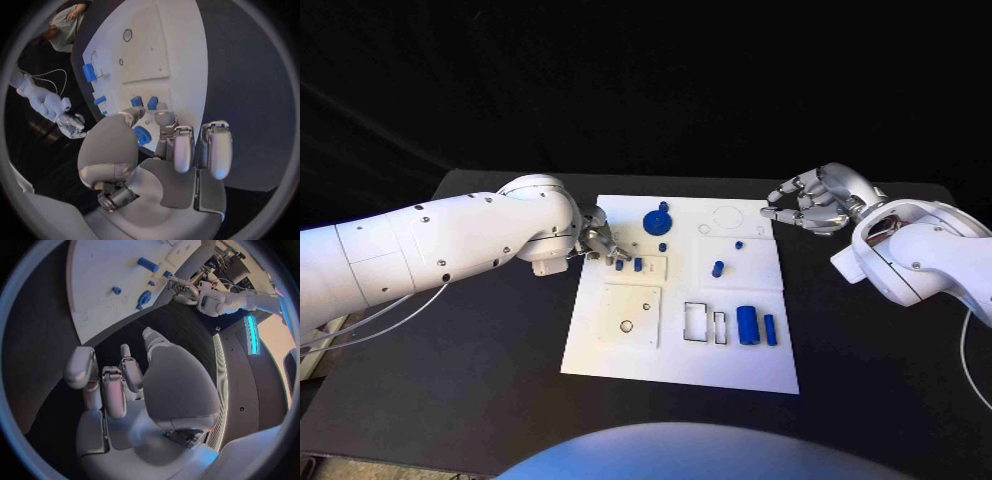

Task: Assemble the parts on the task board

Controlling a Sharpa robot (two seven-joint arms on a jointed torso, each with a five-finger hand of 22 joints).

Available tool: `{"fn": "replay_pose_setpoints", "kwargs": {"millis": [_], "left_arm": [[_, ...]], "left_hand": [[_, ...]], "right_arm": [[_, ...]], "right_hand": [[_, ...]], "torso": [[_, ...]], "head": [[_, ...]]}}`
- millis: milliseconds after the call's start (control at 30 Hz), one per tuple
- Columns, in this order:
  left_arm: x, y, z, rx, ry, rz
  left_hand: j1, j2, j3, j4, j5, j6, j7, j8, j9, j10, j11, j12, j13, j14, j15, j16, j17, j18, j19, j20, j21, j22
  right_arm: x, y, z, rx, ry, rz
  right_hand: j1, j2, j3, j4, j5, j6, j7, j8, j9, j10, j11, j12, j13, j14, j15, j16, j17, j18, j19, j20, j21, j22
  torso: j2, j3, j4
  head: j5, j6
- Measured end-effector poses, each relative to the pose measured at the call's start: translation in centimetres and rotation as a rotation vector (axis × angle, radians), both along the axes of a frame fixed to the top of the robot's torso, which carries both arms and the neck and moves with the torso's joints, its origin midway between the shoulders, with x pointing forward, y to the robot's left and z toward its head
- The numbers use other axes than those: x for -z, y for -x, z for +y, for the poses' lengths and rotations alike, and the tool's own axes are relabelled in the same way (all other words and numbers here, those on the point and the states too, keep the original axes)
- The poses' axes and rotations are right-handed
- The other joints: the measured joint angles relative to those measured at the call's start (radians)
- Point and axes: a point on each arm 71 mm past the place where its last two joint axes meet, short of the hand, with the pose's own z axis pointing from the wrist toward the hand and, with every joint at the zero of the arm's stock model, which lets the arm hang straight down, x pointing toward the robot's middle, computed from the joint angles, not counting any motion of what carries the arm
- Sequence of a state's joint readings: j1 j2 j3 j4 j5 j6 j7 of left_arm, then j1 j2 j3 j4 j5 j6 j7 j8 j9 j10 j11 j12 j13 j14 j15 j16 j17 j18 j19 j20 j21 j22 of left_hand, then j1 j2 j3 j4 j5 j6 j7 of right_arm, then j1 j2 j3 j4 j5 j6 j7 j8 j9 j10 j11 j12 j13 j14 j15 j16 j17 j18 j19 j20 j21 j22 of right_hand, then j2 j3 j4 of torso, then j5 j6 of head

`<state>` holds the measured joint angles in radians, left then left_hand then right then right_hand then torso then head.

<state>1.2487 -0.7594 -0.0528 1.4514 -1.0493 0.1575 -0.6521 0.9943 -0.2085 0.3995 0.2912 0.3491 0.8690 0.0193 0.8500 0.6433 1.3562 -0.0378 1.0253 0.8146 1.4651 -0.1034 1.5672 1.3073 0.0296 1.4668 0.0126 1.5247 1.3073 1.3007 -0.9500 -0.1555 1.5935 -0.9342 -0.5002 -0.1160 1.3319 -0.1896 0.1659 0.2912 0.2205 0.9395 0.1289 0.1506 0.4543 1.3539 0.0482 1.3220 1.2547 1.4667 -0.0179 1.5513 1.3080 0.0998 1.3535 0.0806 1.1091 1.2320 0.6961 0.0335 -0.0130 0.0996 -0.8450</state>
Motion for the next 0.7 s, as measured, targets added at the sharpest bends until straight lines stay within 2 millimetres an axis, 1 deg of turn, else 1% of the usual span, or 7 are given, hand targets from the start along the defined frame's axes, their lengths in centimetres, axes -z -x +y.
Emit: {"fn": "replay_pose_setpoints", "kwargs": {"millis": [100,333,400,467,533,600,700], "left_arm": [[-0.3,0.0,0.2,-0.015,0.019,-0.014],[-0.9,-0.1,0.2,-0.033,0.067,-0.047],[-1.1,-0.2,0.2,-0.036,0.084,-0.063],[-1.3,-0.3,0.0,-0.033,0.113,-0.09],[-1.6,-0.4,-0.2,-0.02,0.149,-0.123],[-1.9,-0.6,-0.8,0.008,0.199,-0.173],[-2.5,-0.7,-2.1,0.073,0.275,-0.259]], "left_hand": [[0.01,0.01,-0.008,-0.003,0.041,-0.004,0.004,0.0,-0.004,-0.003,-0.003,0.0,-0.003,0.0,0.0,0.0,0.0,0.0,0.0,0.0,-0.001,0.0],[0.045,0.014,-0.024,-0.002,0.089,-0.024,0.005,0.0,-0.012,-0.019,-0.006,-0.019,-0.02,0.0,0.0,0.0,0.0,0.0,0.0,0.0,-0.023,0.0],[0.056,0.003,-0.038,-0.002,0.092,-0.051,0.01,-0.017,-0.021,-0.042,-0.001,-0.042,-0.047,0.001,0.001,-0.018,0.0,0.0,0.0,0.0,-0.051,0.0],[0.08,-0.004,-0.052,-0.003,0.067,-0.075,0.02,-0.026,-0.028,-0.084,0.004,-0.079,-0.089,0.002,0.009,-0.046,0.0,0.0,-0.002,0.002,-0.09,0.0],[0.12,-0.005,-0.062,-0.002,0.048,-0.115,0.035,-0.032,-0.035,-0.173,0.017,-0.161,-0.178,0.002,0.021,-0.118,0.0,0.03,-0.058,0.016,-0.209,0.0],[0.18,-0.007,-0.063,-0.003,0.05,-0.159,0.058,-0.059,-0.055,-0.239,0.036,-0.187,-0.203,0.001,0.041,-0.174,-0.003,0.055,-0.122,0.033,-0.328,0.0],[0.289,-0.018,-0.045,-0.021,0.06,-0.209,0.097,-0.117,-0.107,-0.359,0.076,-0.234,-0.237,-0.098,0.077,-0.344,-0.192,0.102,-0.278,0.063,-0.588,-0.082]], "right_arm": [[0.0,0.0,0.0,0.001,0.0,0.0],[0.0,0.0,-0.1,0.002,0.001,-0.001],[0.0,0.0,-0.1,0.002,0.001,-0.001],[0.1,0.0,-0.1,0.002,0.001,-0.001],[0.1,0.0,-0.1,0.003,0.001,-0.001],[0.1,0.0,-0.1,0.004,0.0,-0.002],[0.1,-0.1,-0.2,0.004,0.0,-0.004]], "right_hand": [[0.0,0.0,0.0,0.0,0.0,0.0,0.0,0.0,0.0,0.0,0.0,0.0,0.0,0.0,0.0,0.0,0.0,0.0,0.0,0.0,0.0,0.0],[0.0,0.0,0.0,0.0,0.0,0.0,0.0,0.0,0.0,0.0,0.0,0.0,0.0,0.0,0.0,0.0,0.0,0.0,0.0,0.0,0.0,0.0],[0.0,0.0,-0.002,-0.002,0.0,0.0,0.0,0.0,0.0,0.0,0.0,0.0,0.0,0.0,0.0,0.0,0.0,0.0,0.0,0.0,0.0,0.0],[0.0,0.0,-0.003,-0.003,0.0,0.0,0.0,0.0,0.0,0.0,0.0,0.0,0.0,0.0,0.0,0.0,0.0,0.0,0.0,0.0,0.0,0.0],[0.0,0.0,-0.003,-0.003,0.0,0.0,0.0,0.0,0.0,0.0,0.0,0.0,0.0,0.0,0.0,0.0,0.0,0.0,0.0,0.0,0.0,-0.001],[0.0,0.0,-0.003,-0.003,0.0,0.0,0.0,0.0,0.001,-0.004,-0.004,0.0,-0.001,0.0,0.0,0.0,0.0,0.0,-0.004,0.004,0.0,-0.002],[0.0,0.0,-0.003,-0.003,0.0,0.0,0.0,0.0,0.001,-0.029,-0.002,-0.03,-0.032,0.0,0.0,-0.006,0.0,0.0,-0.004,0.003,-0.013,-0.008]], "torso": [[0.0,0.0,0.0006],[-0.001,0.0,0.0009],[-0.001,0.0001,0.0008],[-0.001,0.0001,0.0004],[-0.001,0.0001,0.0003],[-0.001,0.0001,0.0004],[-0.001,0.0002,0.0007]], "head": [[-0.002,0.002],[-0.003,0.005],[-0.004,0.007],[-0.006,0.008],[-0.008,0.011],[-0.011,0.014],[-0.014,0.019]]}}
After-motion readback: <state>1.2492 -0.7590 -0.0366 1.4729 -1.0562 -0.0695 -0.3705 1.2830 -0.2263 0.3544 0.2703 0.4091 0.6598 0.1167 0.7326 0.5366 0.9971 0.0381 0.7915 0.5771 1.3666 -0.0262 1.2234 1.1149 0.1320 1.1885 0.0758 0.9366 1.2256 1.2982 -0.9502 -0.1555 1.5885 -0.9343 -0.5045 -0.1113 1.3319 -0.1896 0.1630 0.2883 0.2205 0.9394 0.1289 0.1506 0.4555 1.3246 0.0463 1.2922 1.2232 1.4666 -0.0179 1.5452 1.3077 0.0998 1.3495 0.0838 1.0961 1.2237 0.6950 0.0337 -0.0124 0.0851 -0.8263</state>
